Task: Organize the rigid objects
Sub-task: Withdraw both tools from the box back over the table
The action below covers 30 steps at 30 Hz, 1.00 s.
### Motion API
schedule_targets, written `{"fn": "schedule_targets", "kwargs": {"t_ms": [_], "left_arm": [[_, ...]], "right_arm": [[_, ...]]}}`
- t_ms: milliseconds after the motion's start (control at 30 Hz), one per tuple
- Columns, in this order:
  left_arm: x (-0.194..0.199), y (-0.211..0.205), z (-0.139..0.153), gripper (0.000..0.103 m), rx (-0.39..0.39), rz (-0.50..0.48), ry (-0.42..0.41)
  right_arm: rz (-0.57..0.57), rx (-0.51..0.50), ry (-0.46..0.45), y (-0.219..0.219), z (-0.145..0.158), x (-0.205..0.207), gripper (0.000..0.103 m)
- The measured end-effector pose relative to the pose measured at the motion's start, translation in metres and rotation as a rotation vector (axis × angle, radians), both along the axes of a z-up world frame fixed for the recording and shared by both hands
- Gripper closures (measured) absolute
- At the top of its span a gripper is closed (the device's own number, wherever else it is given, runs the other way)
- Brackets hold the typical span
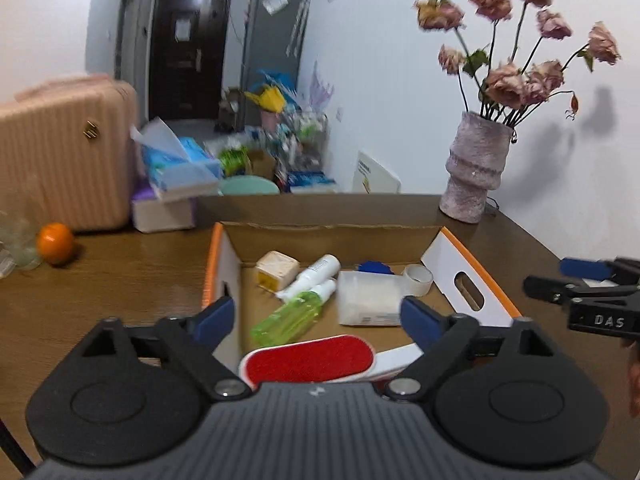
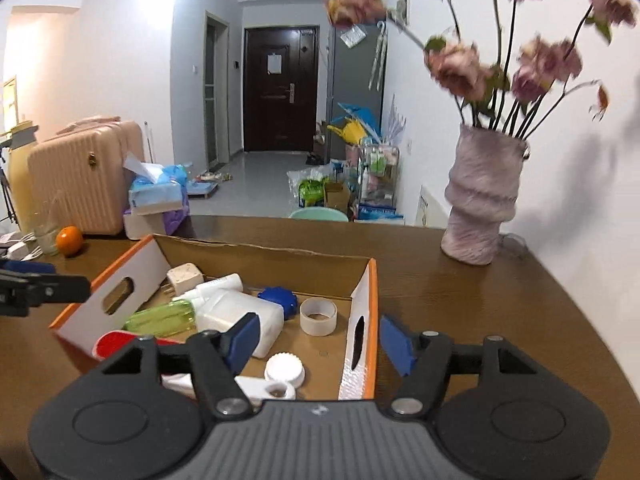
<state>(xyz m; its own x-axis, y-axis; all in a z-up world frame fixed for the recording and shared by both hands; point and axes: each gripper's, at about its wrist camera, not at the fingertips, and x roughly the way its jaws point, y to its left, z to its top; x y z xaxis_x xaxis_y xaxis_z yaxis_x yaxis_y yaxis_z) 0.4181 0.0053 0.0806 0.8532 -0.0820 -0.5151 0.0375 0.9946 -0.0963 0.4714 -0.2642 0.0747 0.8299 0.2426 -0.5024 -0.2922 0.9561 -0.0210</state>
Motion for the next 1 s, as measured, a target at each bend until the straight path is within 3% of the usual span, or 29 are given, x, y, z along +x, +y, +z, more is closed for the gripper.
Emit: {"fn": "schedule_targets", "kwargs": {"t_ms": [200,300,367,567,733,833,1000], "left_arm": [[-0.071,-0.017,-0.001,0.000,0.175,0.075,-0.257],[-0.098,-0.024,-0.007,0.000,0.187,0.046,-0.318],[-0.111,-0.026,-0.010,0.000,0.165,0.035,-0.335],[-0.146,-0.034,-0.019,0.000,0.186,0.027,-0.370],[-0.166,-0.034,-0.019,0.000,0.162,0.029,-0.377],[-0.180,-0.034,-0.022,0.000,0.174,0.037,-0.355],[-0.218,-0.030,-0.040,0.000,0.159,0.029,-0.273]], "right_arm": [[-0.006,-0.066,-0.193,0.003,0.001,-0.054,0.022],[0.015,-0.027,-0.298,0.005,-0.010,-0.083,0.011],[0.030,-0.002,-0.342,0.006,-0.018,-0.098,0.010],[-0.020,0.113,-0.329,0.004,-0.026,-0.126,0.010],[-0.020,0.107,-0.356,0.002,-0.022,-0.148,0.010],[-0.017,0.146,-0.363,-0.003,-0.020,-0.166,0.000],[0.028,0.168,-0.308,-0.010,-0.034,-0.205,0.000]]}}
